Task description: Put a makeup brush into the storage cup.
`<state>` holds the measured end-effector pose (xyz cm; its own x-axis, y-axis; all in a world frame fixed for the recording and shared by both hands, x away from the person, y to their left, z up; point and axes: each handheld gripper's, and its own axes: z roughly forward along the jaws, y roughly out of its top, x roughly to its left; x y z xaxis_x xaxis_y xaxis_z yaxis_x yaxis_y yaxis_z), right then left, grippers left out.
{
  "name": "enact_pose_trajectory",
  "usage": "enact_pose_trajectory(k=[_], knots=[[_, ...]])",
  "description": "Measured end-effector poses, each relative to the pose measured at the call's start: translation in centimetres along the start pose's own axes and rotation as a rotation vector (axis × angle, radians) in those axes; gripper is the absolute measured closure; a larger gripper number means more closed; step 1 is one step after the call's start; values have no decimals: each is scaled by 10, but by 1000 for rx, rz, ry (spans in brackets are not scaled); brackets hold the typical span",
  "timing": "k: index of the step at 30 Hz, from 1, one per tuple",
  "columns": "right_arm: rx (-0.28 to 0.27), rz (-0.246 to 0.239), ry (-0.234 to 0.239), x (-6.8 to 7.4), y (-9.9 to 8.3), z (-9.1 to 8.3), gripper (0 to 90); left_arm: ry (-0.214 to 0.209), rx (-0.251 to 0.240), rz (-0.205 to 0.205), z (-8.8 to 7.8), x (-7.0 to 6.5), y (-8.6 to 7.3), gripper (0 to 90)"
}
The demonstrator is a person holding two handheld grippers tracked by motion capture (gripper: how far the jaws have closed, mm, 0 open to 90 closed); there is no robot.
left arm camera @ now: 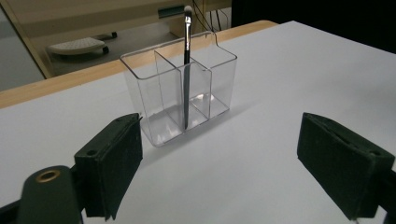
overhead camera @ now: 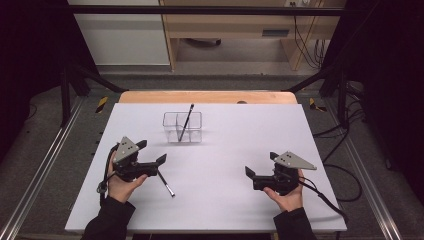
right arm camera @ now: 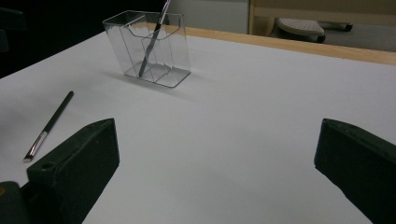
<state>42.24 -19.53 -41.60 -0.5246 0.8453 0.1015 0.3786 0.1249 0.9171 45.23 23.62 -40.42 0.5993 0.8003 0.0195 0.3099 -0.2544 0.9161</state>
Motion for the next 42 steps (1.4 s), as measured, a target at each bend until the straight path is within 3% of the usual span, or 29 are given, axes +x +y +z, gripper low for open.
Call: enact_pose_trajectory(k=[17, 22, 34, 42], knots=[[13, 1, -6, -2, -2, -2, 6, -93, 29, 68, -17, 5, -16, 134], [18, -2, -8, -2, -3, -1, 7, -135, 65, 102, -14, 6, -17, 139], [25, -6, -2, 0, -5, 0, 7, -189, 154, 139, -6, 17, -24, 140], [34, -6, 0, 1, -6, 3, 7, -219, 239, 192, 7, 16, -30, 134]])
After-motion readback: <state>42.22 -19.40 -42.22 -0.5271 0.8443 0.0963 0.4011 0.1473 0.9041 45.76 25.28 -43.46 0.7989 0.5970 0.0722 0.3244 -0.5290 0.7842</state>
